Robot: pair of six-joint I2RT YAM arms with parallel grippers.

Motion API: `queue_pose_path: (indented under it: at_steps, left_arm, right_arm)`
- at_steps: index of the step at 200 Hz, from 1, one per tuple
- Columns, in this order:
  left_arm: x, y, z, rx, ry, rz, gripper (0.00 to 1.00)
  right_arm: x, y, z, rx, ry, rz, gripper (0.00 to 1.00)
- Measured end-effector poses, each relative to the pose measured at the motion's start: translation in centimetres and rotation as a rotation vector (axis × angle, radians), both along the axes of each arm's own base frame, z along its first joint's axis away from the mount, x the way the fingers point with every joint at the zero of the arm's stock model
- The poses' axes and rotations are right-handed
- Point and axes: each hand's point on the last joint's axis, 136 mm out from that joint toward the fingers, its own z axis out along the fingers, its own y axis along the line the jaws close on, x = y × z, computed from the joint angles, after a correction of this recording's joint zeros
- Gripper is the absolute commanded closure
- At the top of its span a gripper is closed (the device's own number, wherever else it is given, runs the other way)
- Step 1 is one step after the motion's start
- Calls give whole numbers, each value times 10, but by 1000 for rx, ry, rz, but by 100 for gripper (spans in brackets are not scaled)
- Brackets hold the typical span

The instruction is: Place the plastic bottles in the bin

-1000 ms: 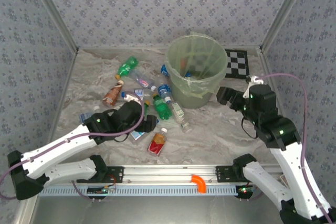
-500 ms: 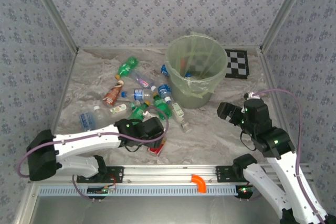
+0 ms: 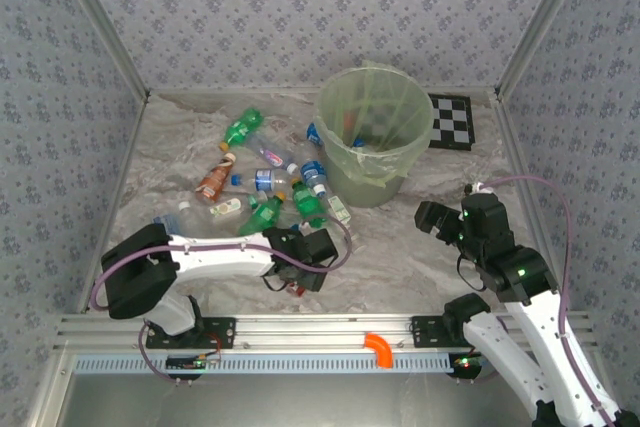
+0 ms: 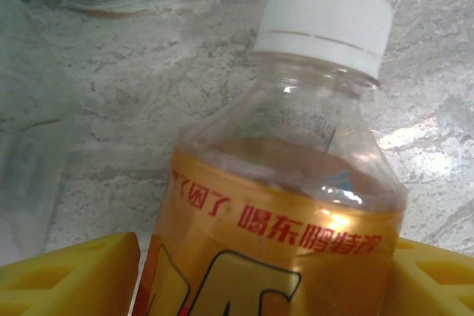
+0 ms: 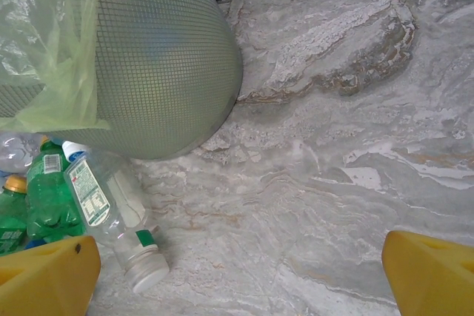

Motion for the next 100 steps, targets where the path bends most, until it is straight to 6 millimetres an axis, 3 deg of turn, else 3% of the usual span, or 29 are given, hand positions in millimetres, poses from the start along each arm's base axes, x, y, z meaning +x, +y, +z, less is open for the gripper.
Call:
queue_pose_path:
  at_steps: [33, 68, 100]
  left_arm:
    - [0, -4, -1, -3, 5, -10, 21]
    - [-3, -8, -4, -13, 24, -17, 23]
    - [-3, -7, -4, -17, 22, -17, 35]
  right_arm:
    - [0, -1, 0, -2, -1, -4, 0]
    - [0, -2, 0, -2, -2, -6, 0]
    - [-1, -3, 2, 1, -11, -7, 0]
